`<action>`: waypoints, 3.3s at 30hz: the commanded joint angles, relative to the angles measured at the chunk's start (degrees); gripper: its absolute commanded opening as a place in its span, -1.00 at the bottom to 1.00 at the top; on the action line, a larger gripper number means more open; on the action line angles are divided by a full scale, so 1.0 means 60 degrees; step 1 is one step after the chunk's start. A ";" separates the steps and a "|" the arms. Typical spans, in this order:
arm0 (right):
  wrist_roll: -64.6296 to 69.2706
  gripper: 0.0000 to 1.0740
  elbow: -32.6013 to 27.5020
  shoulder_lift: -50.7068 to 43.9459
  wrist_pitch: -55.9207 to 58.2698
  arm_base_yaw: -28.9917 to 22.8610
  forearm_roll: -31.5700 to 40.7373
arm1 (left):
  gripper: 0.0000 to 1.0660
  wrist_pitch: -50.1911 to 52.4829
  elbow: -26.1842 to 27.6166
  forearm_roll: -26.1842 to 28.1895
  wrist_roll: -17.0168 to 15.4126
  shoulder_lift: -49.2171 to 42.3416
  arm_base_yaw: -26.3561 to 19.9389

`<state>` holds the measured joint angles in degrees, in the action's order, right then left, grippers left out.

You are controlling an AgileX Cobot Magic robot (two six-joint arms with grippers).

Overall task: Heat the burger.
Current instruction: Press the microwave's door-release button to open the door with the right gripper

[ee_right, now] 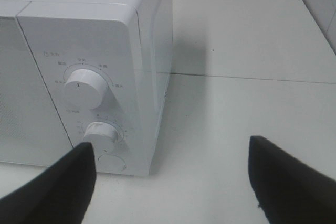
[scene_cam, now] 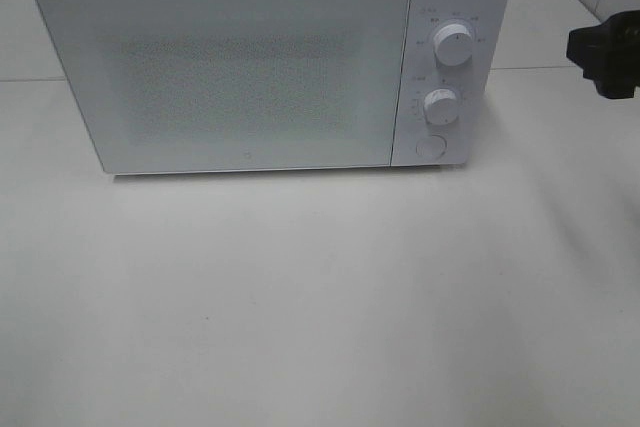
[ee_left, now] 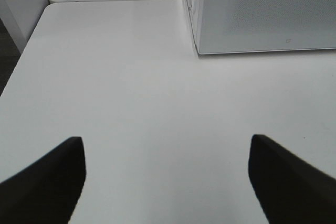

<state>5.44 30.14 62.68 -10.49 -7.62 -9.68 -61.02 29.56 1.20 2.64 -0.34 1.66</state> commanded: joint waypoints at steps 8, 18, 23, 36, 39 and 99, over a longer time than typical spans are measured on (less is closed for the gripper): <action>-0.0057 0.42 -0.0477 0.1557 -0.2445 0.0067 -0.0057 | 0.46 -0.0038 0.0000 0.0067 -0.0019 -0.0153 -0.0048; -0.0439 0.42 -0.1471 0.2693 -0.5013 0.0029 0.0248 | 0.46 -0.0038 0.0000 0.0067 -0.0019 -0.0153 -0.0048; -0.1203 0.42 -0.1681 0.3075 -0.5548 -0.0105 0.1089 | 0.46 -0.0038 0.0000 0.0067 -0.0019 -0.0153 -0.0048; -0.3543 0.42 -0.1967 0.4144 -0.7687 -0.2874 0.4889 | 0.46 -0.0029 0.0000 0.0067 -0.0019 -0.0153 -0.0048; -0.3552 0.42 -0.1967 0.4431 -0.8126 -0.3409 0.5376 | 0.46 -0.0029 0.0000 0.0057 -0.0019 -0.0153 -0.0048; 1.0963 -1.00 -0.1700 0.6054 -0.8155 -0.5157 0.6732 | 0.46 -0.0029 0.0000 0.0057 -0.0010 -0.0153 -0.0048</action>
<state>70.47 19.25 98.38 -59.82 -38.62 31.05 -61.02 29.56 1.20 2.64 -0.34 1.66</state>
